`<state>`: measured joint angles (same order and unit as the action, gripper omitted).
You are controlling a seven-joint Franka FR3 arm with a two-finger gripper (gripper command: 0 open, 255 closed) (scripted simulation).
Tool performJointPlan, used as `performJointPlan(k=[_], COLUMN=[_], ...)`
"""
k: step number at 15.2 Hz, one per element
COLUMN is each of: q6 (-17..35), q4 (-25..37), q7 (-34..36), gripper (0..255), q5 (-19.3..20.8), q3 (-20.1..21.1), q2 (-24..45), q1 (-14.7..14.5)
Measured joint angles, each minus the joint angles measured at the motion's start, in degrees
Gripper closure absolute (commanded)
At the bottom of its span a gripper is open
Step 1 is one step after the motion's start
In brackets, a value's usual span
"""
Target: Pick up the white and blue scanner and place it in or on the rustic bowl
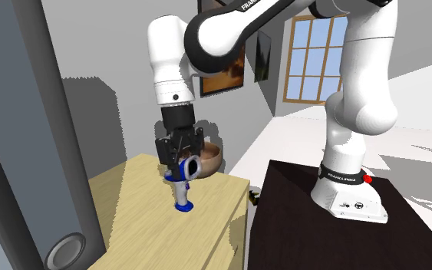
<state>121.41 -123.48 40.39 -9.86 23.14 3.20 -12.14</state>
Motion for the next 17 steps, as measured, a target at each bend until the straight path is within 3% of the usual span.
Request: performJointPlan(k=[17], q6=[-13.0], q4=[8.0], q7=[0.5], gripper=[255], q5=[-1.1], q3=[-0.5], q2=[-5.3], q1=[0.6])
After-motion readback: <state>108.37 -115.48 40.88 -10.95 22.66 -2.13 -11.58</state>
